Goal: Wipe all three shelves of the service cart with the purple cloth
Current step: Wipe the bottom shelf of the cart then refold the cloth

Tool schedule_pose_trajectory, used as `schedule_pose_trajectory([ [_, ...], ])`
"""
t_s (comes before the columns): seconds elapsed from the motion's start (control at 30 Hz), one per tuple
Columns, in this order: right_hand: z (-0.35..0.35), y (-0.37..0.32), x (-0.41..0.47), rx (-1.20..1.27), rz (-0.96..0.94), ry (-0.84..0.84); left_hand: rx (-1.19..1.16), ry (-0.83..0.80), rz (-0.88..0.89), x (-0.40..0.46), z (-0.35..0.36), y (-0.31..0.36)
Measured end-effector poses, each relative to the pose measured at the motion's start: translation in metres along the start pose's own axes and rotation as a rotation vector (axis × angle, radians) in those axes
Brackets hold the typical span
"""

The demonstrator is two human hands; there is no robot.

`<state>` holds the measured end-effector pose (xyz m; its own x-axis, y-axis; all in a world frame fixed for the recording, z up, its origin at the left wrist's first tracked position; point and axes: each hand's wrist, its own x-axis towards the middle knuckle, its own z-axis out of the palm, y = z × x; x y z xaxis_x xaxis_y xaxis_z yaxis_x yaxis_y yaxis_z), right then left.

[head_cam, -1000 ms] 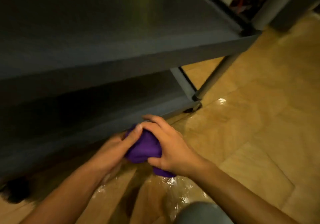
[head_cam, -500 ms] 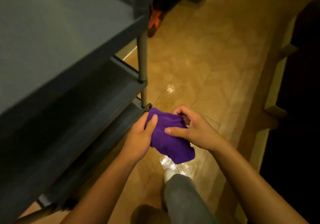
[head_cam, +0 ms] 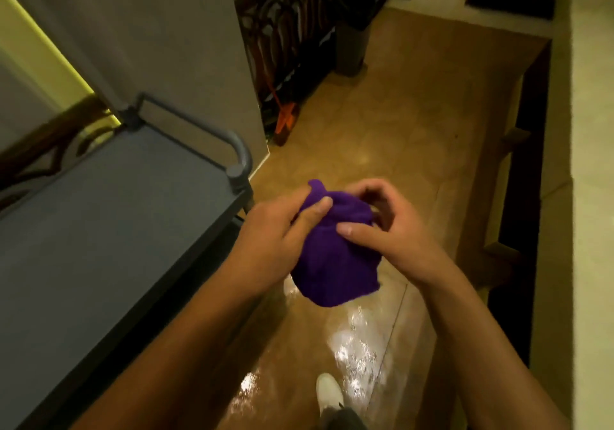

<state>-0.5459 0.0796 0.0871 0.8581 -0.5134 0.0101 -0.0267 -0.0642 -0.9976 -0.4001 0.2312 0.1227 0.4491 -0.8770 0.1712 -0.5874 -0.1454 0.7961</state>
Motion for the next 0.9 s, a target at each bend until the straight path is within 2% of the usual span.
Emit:
schedule_pose_trajectory([
  [0.07,-0.011,-0.011,0.020,-0.042,0.016,-0.115,-0.039,-0.064,-0.039,0.022,-0.008,0.004],
  [0.13,-0.010,-0.009,0.040,-0.102,0.121,-0.266,0.136,-0.128,-0.035,0.039,-0.004,-0.002],
  [0.17,-0.008,-0.005,0.048,-0.179,0.138,-0.288,0.190,-0.128,-0.031,0.044,0.000,-0.006],
  [0.33,-0.010,-0.015,0.084,-0.354,-0.052,-0.125,0.123,0.031,0.033,0.090,-0.003,-0.010],
  [0.43,-0.009,-0.035,0.113,-0.684,-0.183,-0.042,0.094,0.075,0.106,0.122,-0.017,-0.010],
  [0.53,-0.009,-0.053,0.150,-0.902,-0.265,0.040,0.241,0.186,0.180,0.155,-0.035,-0.024],
  [0.57,-0.011,-0.058,0.163,-0.884,-0.270,0.046,0.233,0.208,0.183,0.166,-0.043,-0.029],
  [0.63,-0.011,-0.066,0.189,-0.716,-0.283,0.022,0.032,0.186,0.112,0.186,-0.061,-0.041],
  [0.7,-0.009,-0.073,0.225,-0.469,-0.260,-0.042,-0.268,0.017,-0.006,0.207,-0.085,-0.059],
  [0.77,-0.006,-0.078,0.263,-0.296,-0.184,-0.097,-0.402,-0.143,-0.046,0.224,-0.105,-0.079],
  [0.83,0.003,-0.077,0.305,-0.254,-0.120,-0.092,-0.429,-0.141,-0.036,0.242,-0.120,-0.099],
  [0.9,0.014,-0.072,0.345,-0.202,-0.066,-0.115,-0.478,-0.046,-0.028,0.261,-0.133,-0.114],
])
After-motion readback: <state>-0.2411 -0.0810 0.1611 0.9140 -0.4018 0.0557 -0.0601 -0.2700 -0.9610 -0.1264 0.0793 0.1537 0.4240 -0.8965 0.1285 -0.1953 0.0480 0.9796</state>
